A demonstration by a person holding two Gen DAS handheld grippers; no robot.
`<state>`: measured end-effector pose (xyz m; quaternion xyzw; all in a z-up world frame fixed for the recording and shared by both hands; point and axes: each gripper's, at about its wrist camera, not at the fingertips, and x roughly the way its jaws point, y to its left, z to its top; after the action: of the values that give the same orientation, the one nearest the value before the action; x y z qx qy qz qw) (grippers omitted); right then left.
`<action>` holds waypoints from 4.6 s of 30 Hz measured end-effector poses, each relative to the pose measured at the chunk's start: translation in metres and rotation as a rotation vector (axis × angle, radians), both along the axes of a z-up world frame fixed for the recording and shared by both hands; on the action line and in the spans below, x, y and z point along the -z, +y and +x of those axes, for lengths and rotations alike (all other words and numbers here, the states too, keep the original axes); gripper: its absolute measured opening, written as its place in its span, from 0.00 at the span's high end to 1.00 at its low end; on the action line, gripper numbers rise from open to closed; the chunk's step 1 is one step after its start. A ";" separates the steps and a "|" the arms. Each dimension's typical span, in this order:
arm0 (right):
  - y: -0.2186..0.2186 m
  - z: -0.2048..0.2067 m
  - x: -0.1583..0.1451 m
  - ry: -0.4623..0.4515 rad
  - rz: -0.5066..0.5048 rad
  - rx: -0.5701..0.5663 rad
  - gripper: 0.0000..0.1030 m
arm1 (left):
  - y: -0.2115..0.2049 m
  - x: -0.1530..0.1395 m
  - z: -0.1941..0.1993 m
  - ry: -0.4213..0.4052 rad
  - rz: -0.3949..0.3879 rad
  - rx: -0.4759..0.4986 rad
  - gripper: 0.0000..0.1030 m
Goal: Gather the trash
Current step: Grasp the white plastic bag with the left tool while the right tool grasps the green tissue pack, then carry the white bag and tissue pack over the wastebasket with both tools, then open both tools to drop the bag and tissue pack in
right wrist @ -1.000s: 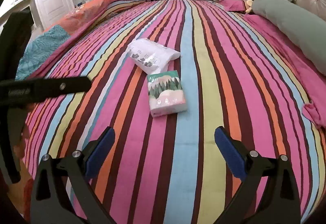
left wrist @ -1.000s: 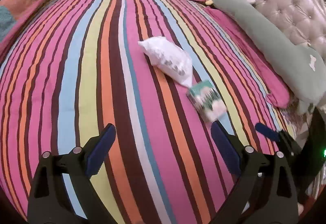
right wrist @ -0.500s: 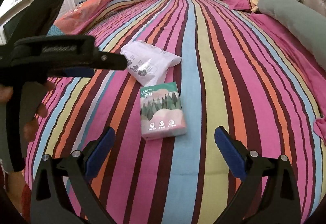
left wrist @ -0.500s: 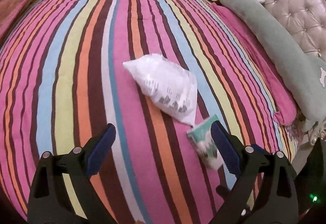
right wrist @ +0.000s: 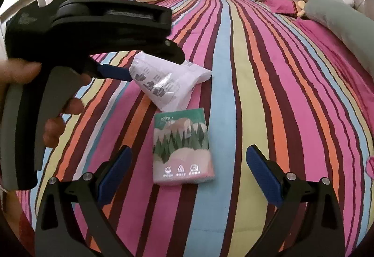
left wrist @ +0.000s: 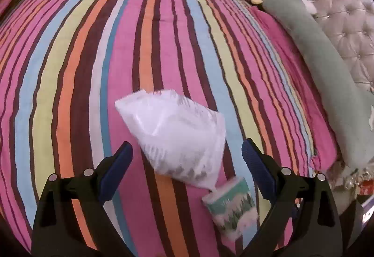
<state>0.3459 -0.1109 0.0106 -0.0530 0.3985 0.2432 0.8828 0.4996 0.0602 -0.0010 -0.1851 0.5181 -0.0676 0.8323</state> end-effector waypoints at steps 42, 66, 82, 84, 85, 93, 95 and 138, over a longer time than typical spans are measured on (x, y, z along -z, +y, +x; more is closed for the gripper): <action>-0.037 -0.039 -0.011 0.093 0.044 0.164 0.54 | 0.006 -0.038 -0.098 -0.083 0.288 -0.051 0.56; -0.059 -0.180 -0.033 0.085 0.113 0.136 0.54 | 0.007 -0.046 -0.319 -0.124 0.228 -0.018 0.56; -0.074 -0.254 -0.014 0.153 0.146 0.130 0.54 | -0.020 -0.028 -0.430 -0.103 0.241 0.039 0.56; -0.076 -0.263 -0.010 0.169 0.148 0.134 0.54 | -0.022 -0.022 -0.440 -0.091 0.233 0.042 0.56; -0.076 -0.267 -0.006 0.181 0.147 0.136 0.54 | -0.025 -0.017 -0.446 -0.078 0.228 0.047 0.56; -0.079 -0.287 0.026 0.291 0.127 0.150 0.54 | -0.045 0.016 -0.476 -0.003 0.248 0.103 0.56; -0.080 -0.288 0.034 0.322 0.127 0.149 0.54 | -0.050 0.028 -0.481 0.029 0.245 0.119 0.56; -0.054 -0.264 0.253 1.122 0.000 0.297 0.18 | -0.066 0.237 -0.446 0.746 0.130 0.110 0.24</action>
<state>0.0819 -0.1646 -0.2428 0.1404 0.8087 0.1074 0.5611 0.0534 -0.0060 -0.2378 -0.1158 0.7978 -0.0074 0.5916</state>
